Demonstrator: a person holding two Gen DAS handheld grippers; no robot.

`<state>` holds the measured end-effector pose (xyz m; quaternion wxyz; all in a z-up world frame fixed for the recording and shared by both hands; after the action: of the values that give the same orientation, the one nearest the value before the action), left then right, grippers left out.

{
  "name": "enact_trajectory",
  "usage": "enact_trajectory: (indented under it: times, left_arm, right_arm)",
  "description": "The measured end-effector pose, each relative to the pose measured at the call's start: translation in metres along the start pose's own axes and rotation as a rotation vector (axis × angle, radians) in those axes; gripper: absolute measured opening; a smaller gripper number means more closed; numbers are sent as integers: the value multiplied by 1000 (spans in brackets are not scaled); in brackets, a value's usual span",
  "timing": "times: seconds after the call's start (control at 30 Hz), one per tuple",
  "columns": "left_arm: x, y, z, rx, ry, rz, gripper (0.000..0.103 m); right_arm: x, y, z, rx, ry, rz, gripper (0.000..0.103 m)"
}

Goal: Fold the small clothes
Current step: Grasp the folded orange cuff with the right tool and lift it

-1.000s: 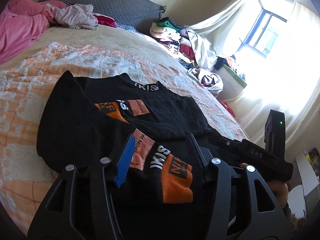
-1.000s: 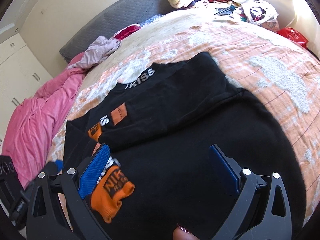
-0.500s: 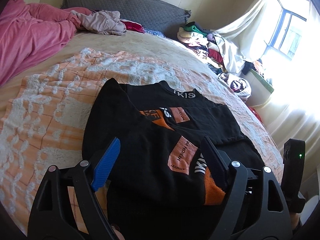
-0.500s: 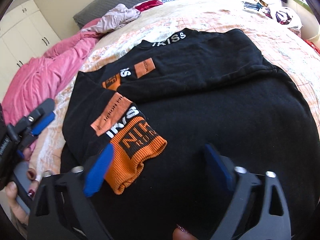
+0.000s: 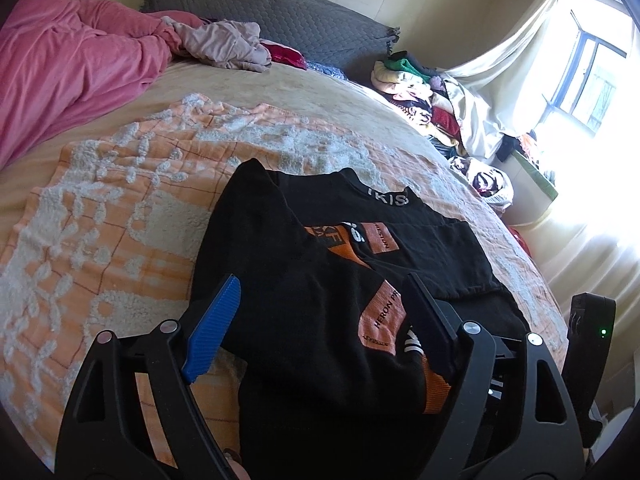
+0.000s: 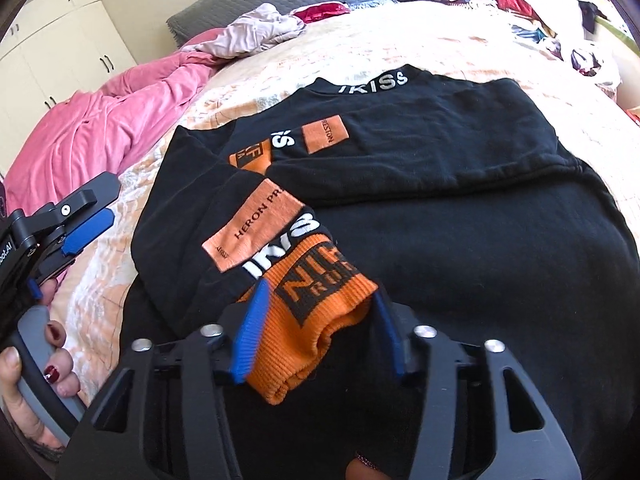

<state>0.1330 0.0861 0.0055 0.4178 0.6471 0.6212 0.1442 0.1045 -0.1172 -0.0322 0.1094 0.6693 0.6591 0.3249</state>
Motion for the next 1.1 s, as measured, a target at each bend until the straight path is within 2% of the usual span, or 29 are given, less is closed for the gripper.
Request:
enact_trajectory:
  times: [0.03,0.1,0.27,0.53,0.9,1.1]
  left_arm:
    - [0,1,-2,-7,20,12,74]
    - [1,2,-3,-11,24,11,74]
    - [5,2,-3,-8,20,-4,74]
    - [15,1,-1,3,8,-45,74]
    - [13,3,-1,5,0,-45,74]
    - [4,22,9,13,5,-6,74]
  right_arm:
    - [0,1,0,-3,1,-9,30]
    - [2,4,1,-10,31,-28,14]
    - [16,20,-9,-72,60,-125,13]
    - [23,70,-38,-152,100,-232,13]
    - [6,118,-59,-226,20,-290,12]
    - [-20,130,-59,-239,-21,-274,12]
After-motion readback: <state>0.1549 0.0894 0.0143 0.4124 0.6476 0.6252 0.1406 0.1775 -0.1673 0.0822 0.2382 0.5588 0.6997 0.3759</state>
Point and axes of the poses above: each gripper's, at about its wrist camera, not at the fingertips, and z roughly the way its jaws point, x to its left, y to its top, the point moved 2 cm from there along z, roughly the way its jaws point, and after that the axes turned 1 degree about x, right-handed, at the moved point
